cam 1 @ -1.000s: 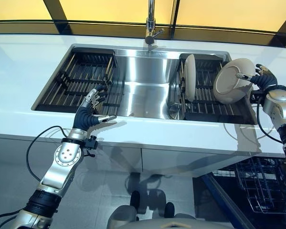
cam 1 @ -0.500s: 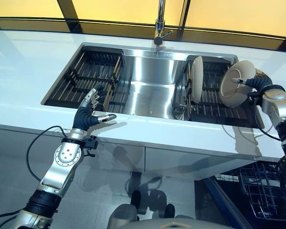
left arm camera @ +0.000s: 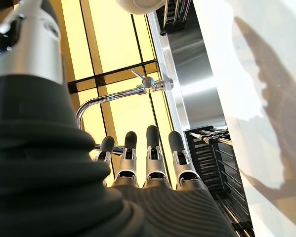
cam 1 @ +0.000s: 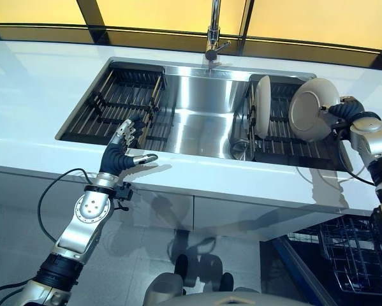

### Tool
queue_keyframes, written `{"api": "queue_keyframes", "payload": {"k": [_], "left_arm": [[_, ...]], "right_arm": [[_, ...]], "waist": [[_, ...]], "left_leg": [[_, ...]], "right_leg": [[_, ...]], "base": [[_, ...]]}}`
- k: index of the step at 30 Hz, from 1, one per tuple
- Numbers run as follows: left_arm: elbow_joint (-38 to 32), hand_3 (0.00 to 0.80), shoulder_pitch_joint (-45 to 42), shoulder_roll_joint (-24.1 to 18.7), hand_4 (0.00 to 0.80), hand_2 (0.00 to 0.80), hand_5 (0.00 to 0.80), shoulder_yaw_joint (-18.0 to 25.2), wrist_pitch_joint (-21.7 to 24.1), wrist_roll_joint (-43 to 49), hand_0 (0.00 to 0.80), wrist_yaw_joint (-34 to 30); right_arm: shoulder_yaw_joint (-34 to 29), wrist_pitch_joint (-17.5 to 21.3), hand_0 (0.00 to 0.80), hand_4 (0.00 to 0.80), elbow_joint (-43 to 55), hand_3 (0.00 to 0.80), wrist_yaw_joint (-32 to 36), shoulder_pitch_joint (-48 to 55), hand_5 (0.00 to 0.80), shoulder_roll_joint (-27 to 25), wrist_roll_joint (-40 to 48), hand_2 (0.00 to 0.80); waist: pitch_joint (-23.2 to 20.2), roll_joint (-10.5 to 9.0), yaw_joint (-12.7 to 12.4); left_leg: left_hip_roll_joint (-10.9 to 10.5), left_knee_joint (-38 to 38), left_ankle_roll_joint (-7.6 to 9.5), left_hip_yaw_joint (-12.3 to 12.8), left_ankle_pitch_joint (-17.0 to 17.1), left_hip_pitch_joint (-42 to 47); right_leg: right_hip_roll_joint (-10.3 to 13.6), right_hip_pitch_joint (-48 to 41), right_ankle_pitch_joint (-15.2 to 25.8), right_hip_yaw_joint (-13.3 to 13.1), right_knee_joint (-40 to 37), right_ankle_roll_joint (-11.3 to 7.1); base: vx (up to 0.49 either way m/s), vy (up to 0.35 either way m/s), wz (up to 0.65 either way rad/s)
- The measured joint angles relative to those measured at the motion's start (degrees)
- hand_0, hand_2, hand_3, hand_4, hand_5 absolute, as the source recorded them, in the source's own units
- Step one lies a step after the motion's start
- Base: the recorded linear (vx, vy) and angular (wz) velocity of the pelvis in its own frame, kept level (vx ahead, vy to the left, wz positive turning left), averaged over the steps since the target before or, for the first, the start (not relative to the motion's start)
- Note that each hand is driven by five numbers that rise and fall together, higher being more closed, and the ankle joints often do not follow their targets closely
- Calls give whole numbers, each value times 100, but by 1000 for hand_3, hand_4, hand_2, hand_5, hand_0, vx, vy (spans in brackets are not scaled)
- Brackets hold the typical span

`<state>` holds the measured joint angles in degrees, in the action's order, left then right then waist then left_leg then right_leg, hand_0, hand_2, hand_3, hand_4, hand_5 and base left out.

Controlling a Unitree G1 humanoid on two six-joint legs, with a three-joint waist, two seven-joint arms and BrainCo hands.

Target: Take plates into dishwasher

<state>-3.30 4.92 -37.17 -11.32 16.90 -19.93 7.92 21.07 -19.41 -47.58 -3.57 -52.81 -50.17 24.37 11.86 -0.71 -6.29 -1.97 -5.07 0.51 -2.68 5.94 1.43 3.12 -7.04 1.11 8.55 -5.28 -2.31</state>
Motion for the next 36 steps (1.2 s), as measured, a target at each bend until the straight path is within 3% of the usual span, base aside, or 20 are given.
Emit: {"api": "queue_keyframes", "payload": {"k": [8,15,23,30,36], "left_arm": [[0,0,0,-2,0,0,0,0,33,-11,0,0],[-2,0,15,-3,0,0,0,2,141,-151,0,-5],[-7,0,30,-4,0,0,0,3,271,-164,0,-21],[-7,0,36,2,0,0,0,4,381,-166,0,-77],[-6,0,0,14,0,0,0,6,417,-164,0,-140]], "right_arm": [[10,74,800,800,17,800,-184,0,800,0,-5,800],[1,438,800,800,521,800,-501,-7,800,-89,171,800],[-77,836,800,800,1285,800,-822,-191,800,-572,223,800],[-514,964,800,800,1713,800,-830,-150,800,-1209,208,800],[-1479,949,800,800,2127,800,-823,968,800,-1663,97,800]], "waist": [[-1,-1,40],[-5,-6,98],[-42,-61,261],[-211,-150,576],[-491,-229,890]], "left_leg": [[0,0,1,4,0,22],[16,-2,0,69,-3,114],[38,-2,9,271,-33,225],[66,-3,22,578,-137,377],[111,-7,11,877,-237,414]], "right_leg": [[2,-21,0,-10,2,0],[-1,-87,10,-72,1,5],[-2,-113,40,-279,2,1],[-7,-117,66,-608,1,-10],[-33,-36,79,-874,-3,-7]], "base": [[-8,6,0],[-36,34,-4],[-31,48,-11],[-28,30,-25],[-17,8,-25]]}}
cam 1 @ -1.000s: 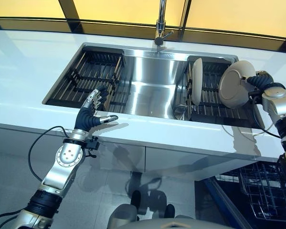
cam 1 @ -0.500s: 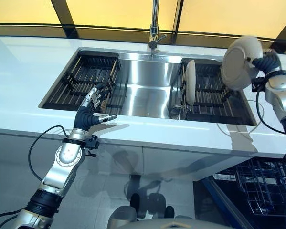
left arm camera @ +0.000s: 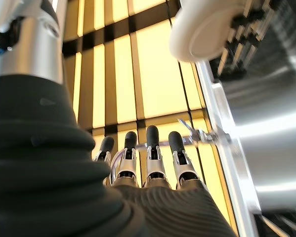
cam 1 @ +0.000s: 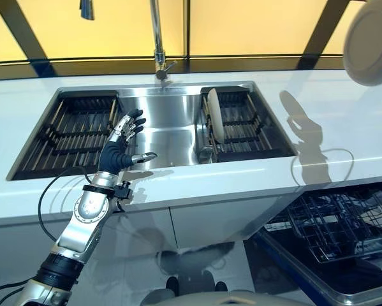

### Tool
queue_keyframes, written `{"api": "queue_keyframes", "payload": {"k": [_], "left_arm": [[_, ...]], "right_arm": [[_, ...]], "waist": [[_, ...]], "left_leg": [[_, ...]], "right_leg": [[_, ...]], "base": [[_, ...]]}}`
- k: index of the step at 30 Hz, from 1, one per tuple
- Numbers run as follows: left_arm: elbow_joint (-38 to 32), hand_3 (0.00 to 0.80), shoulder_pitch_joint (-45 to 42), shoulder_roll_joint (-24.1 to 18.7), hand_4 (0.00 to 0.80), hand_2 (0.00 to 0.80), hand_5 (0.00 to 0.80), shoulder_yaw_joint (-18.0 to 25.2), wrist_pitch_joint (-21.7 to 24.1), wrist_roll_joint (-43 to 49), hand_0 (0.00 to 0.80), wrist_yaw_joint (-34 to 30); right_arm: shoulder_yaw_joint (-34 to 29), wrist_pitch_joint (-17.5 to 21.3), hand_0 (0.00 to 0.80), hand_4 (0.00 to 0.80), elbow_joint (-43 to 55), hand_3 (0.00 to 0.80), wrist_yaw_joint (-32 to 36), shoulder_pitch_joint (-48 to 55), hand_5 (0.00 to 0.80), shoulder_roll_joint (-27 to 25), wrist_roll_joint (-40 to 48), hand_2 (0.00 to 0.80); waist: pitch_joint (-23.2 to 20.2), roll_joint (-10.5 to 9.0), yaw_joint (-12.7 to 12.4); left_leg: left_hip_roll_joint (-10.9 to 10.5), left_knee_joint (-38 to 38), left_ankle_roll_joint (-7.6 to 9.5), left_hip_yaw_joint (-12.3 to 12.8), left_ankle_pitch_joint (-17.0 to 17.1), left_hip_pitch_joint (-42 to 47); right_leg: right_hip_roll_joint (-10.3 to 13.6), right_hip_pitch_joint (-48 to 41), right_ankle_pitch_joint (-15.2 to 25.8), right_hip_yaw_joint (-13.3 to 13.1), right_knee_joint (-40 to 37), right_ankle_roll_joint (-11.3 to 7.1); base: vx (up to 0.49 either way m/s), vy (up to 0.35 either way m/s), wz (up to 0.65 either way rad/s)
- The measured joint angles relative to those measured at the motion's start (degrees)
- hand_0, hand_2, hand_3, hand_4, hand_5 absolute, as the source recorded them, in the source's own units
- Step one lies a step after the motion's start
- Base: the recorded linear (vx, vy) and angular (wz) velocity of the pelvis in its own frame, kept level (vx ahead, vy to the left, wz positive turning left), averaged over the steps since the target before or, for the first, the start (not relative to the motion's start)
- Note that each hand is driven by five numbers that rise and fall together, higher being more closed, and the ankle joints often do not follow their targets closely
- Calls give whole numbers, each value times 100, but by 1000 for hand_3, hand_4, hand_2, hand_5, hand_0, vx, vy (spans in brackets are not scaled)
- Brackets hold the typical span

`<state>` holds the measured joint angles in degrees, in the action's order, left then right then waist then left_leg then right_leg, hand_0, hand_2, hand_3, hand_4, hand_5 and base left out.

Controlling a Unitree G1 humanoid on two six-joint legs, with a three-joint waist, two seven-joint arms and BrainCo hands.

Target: Take plates into dishwasher

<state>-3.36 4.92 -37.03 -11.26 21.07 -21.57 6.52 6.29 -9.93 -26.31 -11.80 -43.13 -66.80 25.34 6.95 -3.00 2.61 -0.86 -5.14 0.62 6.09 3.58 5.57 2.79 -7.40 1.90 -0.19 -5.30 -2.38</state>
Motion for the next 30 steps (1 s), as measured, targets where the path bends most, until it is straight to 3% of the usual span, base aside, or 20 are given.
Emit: {"api": "queue_keyframes", "payload": {"k": [8,13,18,30], "left_arm": [[-4,0,-84,19,0,0,0,123,69,0,0,-46],[-10,0,-132,109,0,0,0,336,49,3,0,-52],[-9,0,-159,122,0,0,0,353,-59,4,0,-92],[-11,0,-163,236,0,0,0,383,-208,8,0,-270]], "right_arm": [[-1694,-56,800,800,745,800,37,2871,800,-57,-122,800],[-2489,-53,800,800,1195,800,72,4112,800,406,-244,800],[-2641,-65,800,800,1293,800,266,4676,800,895,-413,800],[-2350,-165,800,800,1245,800,534,4802,800,1681,-1194,800]], "waist": [[-104,76,484],[-142,116,762],[-163,115,915],[-186,131,882]], "left_leg": [[70,-25,-45,329,-141,61],[109,-24,-73,483,-173,69],[135,-28,-67,498,-216,88],[156,-26,-108,524,-214,80]], "right_leg": [[-71,125,14,-363,4,15],[-113,168,23,-532,12,28],[-142,190,36,-602,10,38],[-164,210,46,-626,10,55]], "base": [[-9,-11,-23],[9,-24,-21],[11,-29,-11],[-3,-37,-1]]}}
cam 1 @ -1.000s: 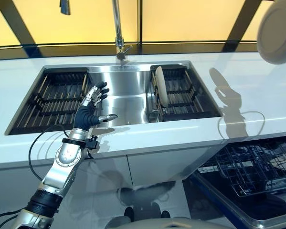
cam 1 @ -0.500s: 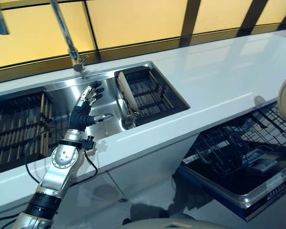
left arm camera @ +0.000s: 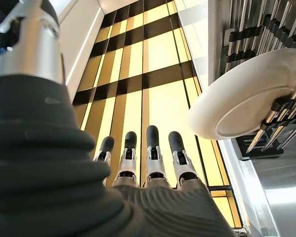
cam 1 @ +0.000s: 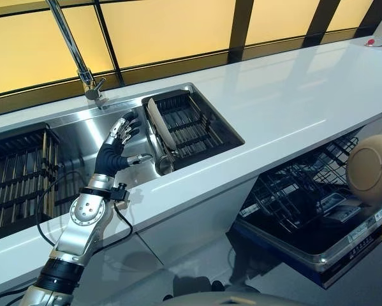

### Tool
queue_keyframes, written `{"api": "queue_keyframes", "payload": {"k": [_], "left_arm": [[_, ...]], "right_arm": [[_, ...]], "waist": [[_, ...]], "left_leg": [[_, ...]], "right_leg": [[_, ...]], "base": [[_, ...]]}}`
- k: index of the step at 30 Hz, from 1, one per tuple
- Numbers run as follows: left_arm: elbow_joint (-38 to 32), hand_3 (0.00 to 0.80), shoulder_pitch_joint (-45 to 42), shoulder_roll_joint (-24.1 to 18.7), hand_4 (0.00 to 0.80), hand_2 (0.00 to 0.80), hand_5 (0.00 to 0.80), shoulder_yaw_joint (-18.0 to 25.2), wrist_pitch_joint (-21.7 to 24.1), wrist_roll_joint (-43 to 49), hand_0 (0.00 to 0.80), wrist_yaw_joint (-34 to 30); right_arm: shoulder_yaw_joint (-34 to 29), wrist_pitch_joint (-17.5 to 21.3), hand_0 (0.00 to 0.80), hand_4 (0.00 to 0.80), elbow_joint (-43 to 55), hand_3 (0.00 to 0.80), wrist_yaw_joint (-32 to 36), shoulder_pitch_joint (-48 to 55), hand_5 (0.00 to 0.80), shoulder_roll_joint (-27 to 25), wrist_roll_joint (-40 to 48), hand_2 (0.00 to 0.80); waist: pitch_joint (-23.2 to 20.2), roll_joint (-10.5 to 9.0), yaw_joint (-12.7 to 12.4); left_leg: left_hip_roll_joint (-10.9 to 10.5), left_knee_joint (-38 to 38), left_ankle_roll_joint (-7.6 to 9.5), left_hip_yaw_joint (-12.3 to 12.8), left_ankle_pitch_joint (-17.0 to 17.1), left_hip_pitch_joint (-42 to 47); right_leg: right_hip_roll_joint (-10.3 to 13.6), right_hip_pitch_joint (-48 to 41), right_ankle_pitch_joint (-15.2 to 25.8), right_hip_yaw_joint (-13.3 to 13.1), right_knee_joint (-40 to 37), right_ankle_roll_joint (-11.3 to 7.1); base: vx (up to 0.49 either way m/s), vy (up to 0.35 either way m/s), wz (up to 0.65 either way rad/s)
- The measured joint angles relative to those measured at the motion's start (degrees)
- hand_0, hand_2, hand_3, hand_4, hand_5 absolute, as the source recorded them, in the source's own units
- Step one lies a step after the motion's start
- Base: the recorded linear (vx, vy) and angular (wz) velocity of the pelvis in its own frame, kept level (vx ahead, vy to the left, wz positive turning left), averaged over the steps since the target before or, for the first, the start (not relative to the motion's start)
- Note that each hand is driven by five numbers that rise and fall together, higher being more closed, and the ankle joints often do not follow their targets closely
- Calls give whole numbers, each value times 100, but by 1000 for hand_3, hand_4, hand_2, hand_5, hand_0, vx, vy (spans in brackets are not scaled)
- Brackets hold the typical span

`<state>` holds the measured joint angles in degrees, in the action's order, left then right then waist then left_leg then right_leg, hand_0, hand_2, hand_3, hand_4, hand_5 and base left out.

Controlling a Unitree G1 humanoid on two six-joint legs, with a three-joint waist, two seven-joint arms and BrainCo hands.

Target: Take plates into dishwasher

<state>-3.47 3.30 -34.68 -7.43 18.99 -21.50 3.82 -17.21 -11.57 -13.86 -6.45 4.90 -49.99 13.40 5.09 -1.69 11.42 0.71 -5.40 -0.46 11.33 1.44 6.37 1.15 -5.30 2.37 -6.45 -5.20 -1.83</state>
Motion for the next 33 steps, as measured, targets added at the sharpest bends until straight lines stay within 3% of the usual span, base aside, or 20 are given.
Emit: {"api": "queue_keyframes", "payload": {"k": [12,22,33], "left_arm": [[-2,0,7,0,0,0,0,-1,-94,0,0,-69],[-8,0,30,-1,0,0,0,-46,-95,0,0,-165],[-8,0,36,-2,0,0,0,-59,-95,0,0,-184]], "right_arm": [[1184,130,800,800,-1001,800,62,-244,800,52,-1178,800],[2037,228,800,800,-1607,800,-6,-824,800,265,-1225,800],[2427,218,800,800,-2071,800,-49,-1268,800,622,-1226,800]], "waist": [[-8,14,-312],[-17,28,-586],[-18,33,-777]], "left_leg": [[-5,-1,10,-81,11,-3],[-13,1,21,-196,34,-17],[-39,0,40,-282,64,-16]], "right_leg": [[12,-34,-1,89,-16,0],[22,-59,-3,238,-28,2],[52,-100,-4,336,-30,3]], "base": [[-4,-11,3],[-8,-12,5],[-3,-6,4]]}}
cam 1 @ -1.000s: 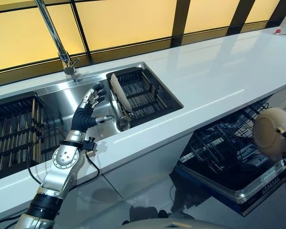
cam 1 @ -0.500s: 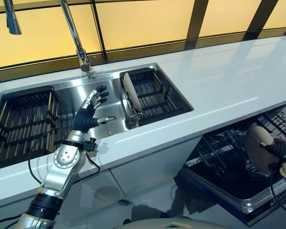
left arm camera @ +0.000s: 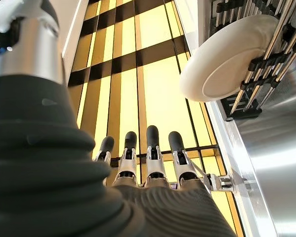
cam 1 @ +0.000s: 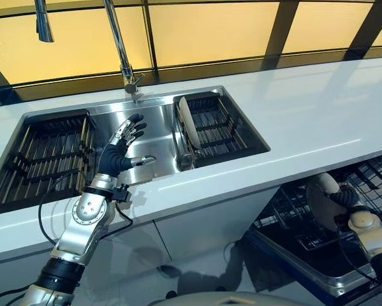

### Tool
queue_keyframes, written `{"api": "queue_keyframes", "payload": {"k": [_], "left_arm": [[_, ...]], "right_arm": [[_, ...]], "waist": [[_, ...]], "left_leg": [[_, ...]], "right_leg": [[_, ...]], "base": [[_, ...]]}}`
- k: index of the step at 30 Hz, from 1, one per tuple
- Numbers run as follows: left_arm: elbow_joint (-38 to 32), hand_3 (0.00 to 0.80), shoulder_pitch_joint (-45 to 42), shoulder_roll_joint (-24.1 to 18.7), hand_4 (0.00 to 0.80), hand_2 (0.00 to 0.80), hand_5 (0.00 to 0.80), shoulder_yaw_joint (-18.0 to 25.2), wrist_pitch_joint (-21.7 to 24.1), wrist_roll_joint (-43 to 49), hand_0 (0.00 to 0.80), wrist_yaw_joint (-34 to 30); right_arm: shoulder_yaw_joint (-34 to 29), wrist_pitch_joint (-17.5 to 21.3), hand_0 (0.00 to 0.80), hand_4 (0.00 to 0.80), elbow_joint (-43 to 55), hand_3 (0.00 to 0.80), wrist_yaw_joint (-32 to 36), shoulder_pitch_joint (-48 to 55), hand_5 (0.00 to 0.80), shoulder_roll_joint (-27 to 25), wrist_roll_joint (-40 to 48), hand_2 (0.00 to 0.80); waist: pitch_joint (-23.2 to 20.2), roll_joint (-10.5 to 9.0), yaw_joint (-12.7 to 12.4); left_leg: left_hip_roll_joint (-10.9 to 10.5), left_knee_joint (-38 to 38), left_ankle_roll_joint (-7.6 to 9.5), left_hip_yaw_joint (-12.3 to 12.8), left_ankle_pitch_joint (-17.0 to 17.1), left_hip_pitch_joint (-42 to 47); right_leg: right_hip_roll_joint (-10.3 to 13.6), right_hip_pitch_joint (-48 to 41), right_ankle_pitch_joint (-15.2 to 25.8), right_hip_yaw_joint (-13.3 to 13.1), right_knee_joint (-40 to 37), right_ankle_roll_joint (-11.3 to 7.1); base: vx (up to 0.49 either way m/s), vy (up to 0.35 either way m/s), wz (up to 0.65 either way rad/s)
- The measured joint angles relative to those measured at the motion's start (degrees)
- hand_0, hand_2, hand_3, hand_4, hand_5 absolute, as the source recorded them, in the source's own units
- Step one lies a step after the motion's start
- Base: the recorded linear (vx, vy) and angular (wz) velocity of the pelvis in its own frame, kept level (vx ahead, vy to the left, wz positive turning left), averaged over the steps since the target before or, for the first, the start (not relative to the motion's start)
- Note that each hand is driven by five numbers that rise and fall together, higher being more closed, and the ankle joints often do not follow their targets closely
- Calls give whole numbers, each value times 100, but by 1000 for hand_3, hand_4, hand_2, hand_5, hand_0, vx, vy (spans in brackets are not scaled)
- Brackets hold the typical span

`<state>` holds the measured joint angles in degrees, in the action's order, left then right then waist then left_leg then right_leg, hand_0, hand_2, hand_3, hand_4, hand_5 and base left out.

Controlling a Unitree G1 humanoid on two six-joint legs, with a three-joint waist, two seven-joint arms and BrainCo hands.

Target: Take plates into dishwasher

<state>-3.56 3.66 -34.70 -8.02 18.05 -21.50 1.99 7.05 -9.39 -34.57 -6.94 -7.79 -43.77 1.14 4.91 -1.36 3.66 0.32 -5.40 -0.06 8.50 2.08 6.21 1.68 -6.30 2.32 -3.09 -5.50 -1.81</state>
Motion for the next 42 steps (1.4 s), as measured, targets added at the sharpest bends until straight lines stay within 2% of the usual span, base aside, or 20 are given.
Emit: {"api": "queue_keyframes", "payload": {"k": [7,19,20,21,23,24,25,42], "left_arm": [[0,0,1,0,0,0,0,-3,0,0,0,-35],[1,0,30,0,0,0,0,-196,2,-1,0,-50],[1,0,30,0,0,0,0,-196,2,-2,0,-59],[1,0,30,0,0,0,0,-196,2,-2,0,-73],[1,0,30,0,0,0,0,-196,2,-2,0,-85],[0,0,30,0,0,0,0,-196,2,-2,0,-87],[0,0,30,0,0,0,0,-196,3,-2,0,-87],[-27,0,29,0,0,0,0,-195,12,-2,0,-102]], "right_arm": [[269,-12,800,800,-377,800,-24,-314,800,78,-49,800],[354,-3,800,800,-865,800,-112,-476,800,142,-170,800],[377,-3,615,615,-865,615,-115,-476,615,143,-171,615],[388,-2,527,527,-865,527,-124,-477,527,143,-171,527],[450,-2,405,405,-865,405,-122,-476,405,156,-171,405],[470,-3,88,88,-864,88,-122,-475,88,184,-171,88],[472,-3,0,0,-864,0,-125,-475,0,225,-171,0],[437,-2,0,0,-761,0,-350,-465,0,283,-173,0]], "waist": [[-1,8,-32],[-19,36,-154],[-20,38,-152],[-21,39,-150],[-23,44,-147],[-25,48,-145],[-28,52,-144],[-24,83,-135]], "left_leg": [[-19,-1,11,-73,20,-1],[-22,-1,14,-111,35,4],[-21,-1,14,-114,37,5],[-21,-2,14,-115,38,5],[-20,-2,14,-116,38,5],[-20,-2,14,-116,38,4],[-20,-1,14,-116,38,4],[-23,-2,15,-114,37,3]], "right_leg": [[37,-31,-3,88,-2,-2],[40,-57,-3,130,-2,-1],[40,-58,-3,133,-3,-1],[40,-57,-3,134,-3,-1],[40,-55,-3,135,-3,-1],[40,-56,-3,135,-2,-1],[40,-56,-3,135,-2,-1],[42,-49,-3,133,-2,-1]], "base": [[-2,-7,6],[0,0,1],[0,0,0],[0,0,0],[0,0,0],[0,0,0],[0,0,0],[0,0,0]]}}
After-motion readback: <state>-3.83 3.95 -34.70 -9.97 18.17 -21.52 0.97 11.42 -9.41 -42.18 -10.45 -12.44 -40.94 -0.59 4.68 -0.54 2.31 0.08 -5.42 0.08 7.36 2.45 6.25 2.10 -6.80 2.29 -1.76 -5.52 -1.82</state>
